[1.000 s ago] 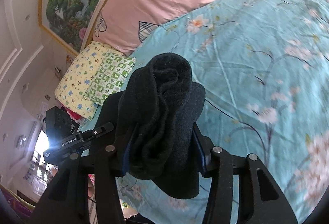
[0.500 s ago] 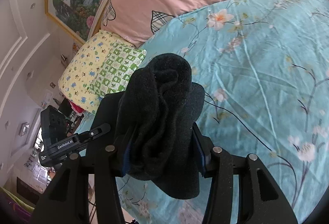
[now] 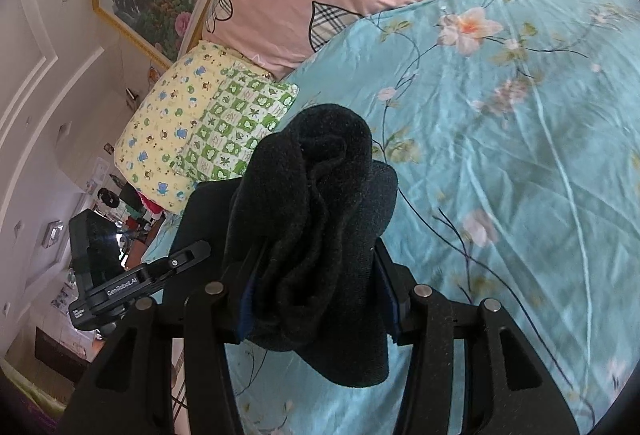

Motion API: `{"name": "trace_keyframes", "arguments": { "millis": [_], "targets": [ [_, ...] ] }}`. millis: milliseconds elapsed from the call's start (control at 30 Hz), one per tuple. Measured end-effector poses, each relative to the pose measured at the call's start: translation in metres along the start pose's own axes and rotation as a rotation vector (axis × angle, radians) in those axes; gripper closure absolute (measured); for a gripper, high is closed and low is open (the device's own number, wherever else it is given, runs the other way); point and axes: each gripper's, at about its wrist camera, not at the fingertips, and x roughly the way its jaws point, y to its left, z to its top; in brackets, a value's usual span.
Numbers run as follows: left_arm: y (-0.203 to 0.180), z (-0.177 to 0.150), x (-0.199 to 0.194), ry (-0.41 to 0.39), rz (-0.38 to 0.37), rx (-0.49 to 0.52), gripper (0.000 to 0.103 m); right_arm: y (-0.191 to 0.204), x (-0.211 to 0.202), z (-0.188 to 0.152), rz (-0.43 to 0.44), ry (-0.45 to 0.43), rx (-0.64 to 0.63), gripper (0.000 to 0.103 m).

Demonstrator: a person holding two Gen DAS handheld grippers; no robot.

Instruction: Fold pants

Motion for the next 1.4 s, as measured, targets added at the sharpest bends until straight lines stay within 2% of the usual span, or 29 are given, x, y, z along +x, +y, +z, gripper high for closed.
{"name": "trace_keyframes", "arguments": {
  "millis": [500,667,767,800,867,967,1100,1200,1400],
  "targets": [
    [0.029,0.037,0.027,-0.036,0.048,-0.032,0.065,0.002,0.061,0.045,0.012,0.051,-0.043,0.052],
    [0.041,0.038,0.042,-0.009,0.050,-0.059,0.065,-0.001,0.076,0.053,0.003,0.065,-0.055,0.052],
    [0.048,0.033,0.052,0.018,0.069,-0.064,0.064,-0.007,0.085,0.052,-0.030,0.089,-0.045,0.048],
    [0.049,0.031,0.053,0.021,0.074,-0.065,0.062,-0.009,0.087,0.051,-0.058,0.094,-0.046,0.046],
    [0.054,0.028,0.055,0.023,0.081,-0.073,0.052,-0.016,0.089,0.049,-0.090,0.090,-0.045,0.044],
    [0.061,0.024,0.058,0.036,0.077,-0.090,0.039,-0.027,0.088,0.047,-0.084,0.080,-0.022,0.042],
    [0.062,0.019,0.059,0.051,0.097,-0.076,0.036,-0.033,0.083,0.044,-0.108,0.063,-0.023,0.027],
    [0.061,0.017,0.057,0.047,0.110,-0.072,0.032,-0.036,0.083,0.042,-0.125,0.054,-0.028,0.023],
    [0.054,0.013,0.047,0.042,0.157,-0.037,0.028,-0.034,0.076,0.038,-0.139,0.040,-0.020,0.023]
  ]
}}
